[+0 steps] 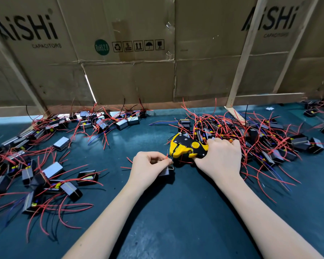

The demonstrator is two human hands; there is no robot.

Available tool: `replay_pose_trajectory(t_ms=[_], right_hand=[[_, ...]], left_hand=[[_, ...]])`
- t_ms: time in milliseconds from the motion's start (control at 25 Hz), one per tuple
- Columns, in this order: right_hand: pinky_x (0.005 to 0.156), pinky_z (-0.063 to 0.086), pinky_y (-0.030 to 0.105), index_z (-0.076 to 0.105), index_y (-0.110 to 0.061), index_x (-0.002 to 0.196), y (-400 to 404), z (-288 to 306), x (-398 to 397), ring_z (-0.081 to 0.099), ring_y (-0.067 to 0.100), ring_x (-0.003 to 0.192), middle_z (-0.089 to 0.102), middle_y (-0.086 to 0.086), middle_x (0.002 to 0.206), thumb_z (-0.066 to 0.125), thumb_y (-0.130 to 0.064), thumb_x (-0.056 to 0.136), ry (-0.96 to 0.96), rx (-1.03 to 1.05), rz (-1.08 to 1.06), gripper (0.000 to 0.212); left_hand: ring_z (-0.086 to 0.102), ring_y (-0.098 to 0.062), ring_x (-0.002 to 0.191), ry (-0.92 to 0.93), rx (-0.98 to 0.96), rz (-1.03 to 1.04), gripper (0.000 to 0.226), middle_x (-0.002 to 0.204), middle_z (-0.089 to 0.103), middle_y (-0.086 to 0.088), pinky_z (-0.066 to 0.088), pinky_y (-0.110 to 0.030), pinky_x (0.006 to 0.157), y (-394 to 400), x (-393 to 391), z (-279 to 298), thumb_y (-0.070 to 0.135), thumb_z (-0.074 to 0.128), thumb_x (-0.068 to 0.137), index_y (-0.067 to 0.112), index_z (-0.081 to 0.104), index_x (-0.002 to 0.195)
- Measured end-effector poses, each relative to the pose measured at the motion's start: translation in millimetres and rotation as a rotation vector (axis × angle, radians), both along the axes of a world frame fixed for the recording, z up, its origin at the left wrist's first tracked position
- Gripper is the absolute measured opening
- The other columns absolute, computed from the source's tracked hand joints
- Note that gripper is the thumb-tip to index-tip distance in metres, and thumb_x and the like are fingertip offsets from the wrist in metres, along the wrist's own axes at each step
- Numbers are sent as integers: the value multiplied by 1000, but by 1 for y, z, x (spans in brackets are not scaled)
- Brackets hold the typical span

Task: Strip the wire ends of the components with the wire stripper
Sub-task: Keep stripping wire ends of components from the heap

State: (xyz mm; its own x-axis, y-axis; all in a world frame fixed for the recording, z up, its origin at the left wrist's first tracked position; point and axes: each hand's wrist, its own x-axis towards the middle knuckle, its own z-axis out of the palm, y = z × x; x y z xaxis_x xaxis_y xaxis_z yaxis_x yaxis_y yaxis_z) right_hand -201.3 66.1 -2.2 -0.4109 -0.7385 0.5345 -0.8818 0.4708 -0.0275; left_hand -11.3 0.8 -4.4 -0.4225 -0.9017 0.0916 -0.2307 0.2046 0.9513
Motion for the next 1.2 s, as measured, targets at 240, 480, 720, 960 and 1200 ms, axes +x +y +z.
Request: replay_pose_trajectory(t_ms=[240,480,720,960,1200], right_hand=[[60,24,28,54,-17,52,0,4,1,59,26,53,59,5,55,79,-57,54,29,55,-53,47],[77,34,40,68,-10,86,2,0,-13,58,33,81,65,10,82,81,-49,58,1,-147,-18,50],[77,32,38,65,-14,82,6,2,-24,58,32,86,64,6,84,73,-58,68,-146,-207,-63,47],[75,36,39,59,-17,73,14,14,-15,57,32,80,59,2,75,76,-53,70,-269,-289,-20,40],[62,40,26,61,-16,67,26,36,-1,46,14,57,55,-1,58,72,-57,74,-907,-399,591,44]], left_hand=[[53,-8,54,13,-10,-6,14,59,65,-1,41,-17,57,-2,1,-1,14,76,80,11,74,67],[49,-6,60,-182,-341,106,12,66,61,6,39,-23,63,-4,3,-3,19,75,81,23,72,70],[66,-1,82,-48,-382,-95,18,95,72,13,50,-23,77,6,1,4,14,65,92,20,62,109],[63,-8,100,-68,-498,121,41,117,65,5,44,-26,94,-24,32,25,5,65,88,16,56,127],[51,-44,109,-520,-530,880,31,115,61,-26,39,-48,91,-83,127,30,10,63,85,5,63,116]])
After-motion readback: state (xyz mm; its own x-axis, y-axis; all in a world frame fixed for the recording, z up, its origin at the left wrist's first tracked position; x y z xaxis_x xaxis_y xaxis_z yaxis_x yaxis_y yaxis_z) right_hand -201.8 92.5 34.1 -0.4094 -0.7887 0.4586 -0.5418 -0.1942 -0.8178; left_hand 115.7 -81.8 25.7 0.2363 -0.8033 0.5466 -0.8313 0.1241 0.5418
